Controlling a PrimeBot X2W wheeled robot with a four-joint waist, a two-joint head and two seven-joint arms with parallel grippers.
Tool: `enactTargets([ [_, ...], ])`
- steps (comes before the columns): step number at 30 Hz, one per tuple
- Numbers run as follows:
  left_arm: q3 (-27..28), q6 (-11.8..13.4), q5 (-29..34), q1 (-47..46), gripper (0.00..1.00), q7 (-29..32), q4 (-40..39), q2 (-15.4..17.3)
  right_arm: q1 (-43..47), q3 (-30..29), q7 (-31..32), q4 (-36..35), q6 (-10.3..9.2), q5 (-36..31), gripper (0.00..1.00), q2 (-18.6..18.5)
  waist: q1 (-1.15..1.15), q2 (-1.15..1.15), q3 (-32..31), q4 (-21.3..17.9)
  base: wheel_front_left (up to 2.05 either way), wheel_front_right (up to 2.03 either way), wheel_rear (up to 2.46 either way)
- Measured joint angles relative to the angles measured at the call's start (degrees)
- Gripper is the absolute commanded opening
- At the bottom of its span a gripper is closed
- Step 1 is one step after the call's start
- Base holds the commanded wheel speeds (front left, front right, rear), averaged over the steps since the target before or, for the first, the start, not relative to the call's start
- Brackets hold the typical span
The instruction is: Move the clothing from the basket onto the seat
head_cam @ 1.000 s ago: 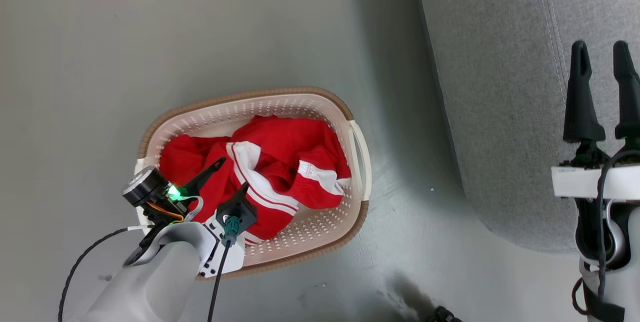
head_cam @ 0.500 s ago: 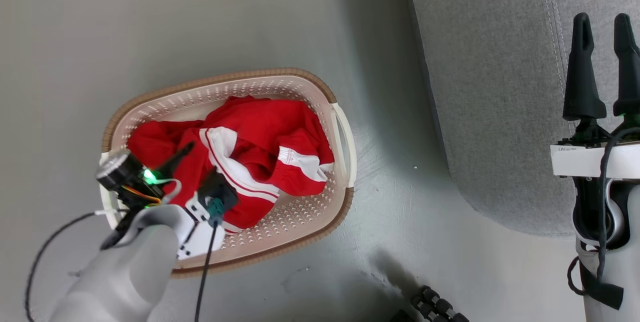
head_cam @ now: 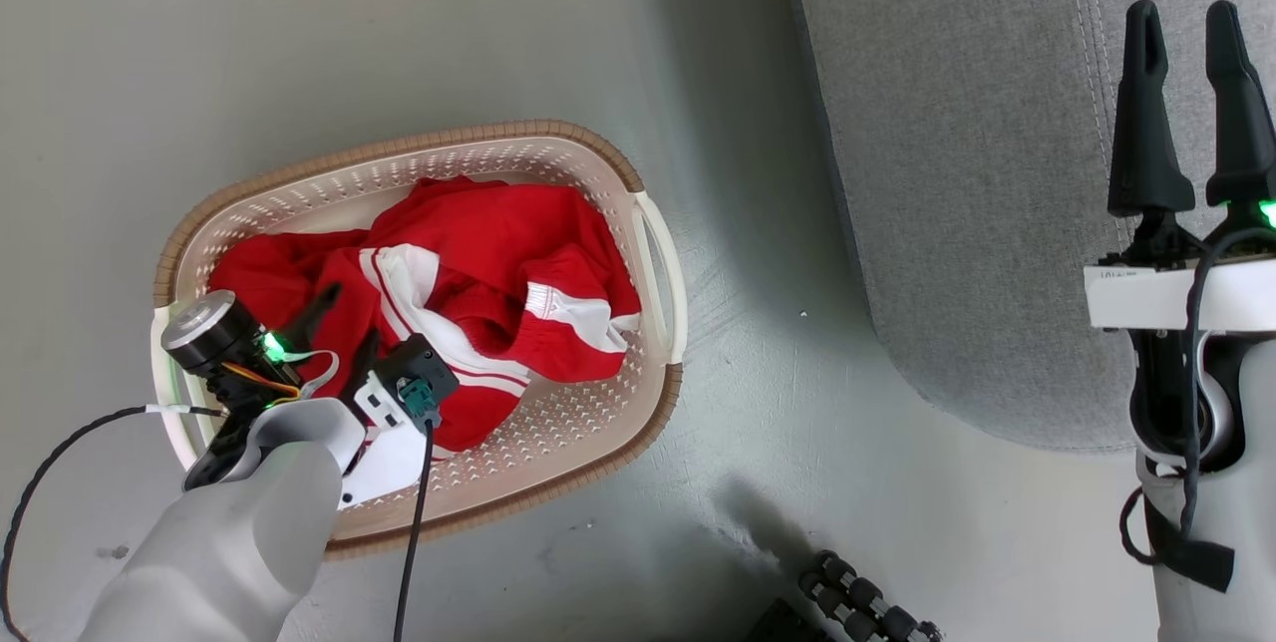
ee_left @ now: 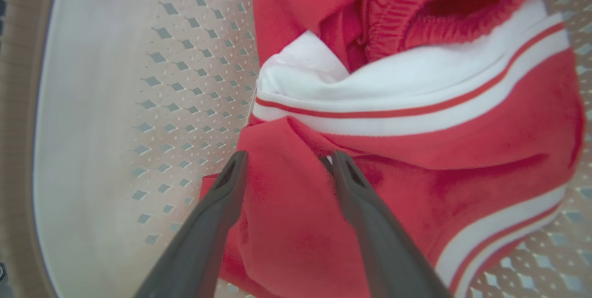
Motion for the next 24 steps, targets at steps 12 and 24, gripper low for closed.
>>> enactTargets([
  [12,-1.38,0.01,0.58,-1.14,0.00,1.63,2.32,-1.68,-0.87,-0.02,0.00,1.26,0.00,0.27,1.00,0.00,0.00,0.00,-0.30,-0.48,0.00,0.00,0.00],
  [24,-2.18,0.62,0.47,-1.31,0.00,-0.55,0.77,-3.32,-0.88,-1.16,0.00,2.02,0.00,0.03,1.00,0.00,0.00,0.00,-2.28,0.76,0.00,0.00,0.00],
])
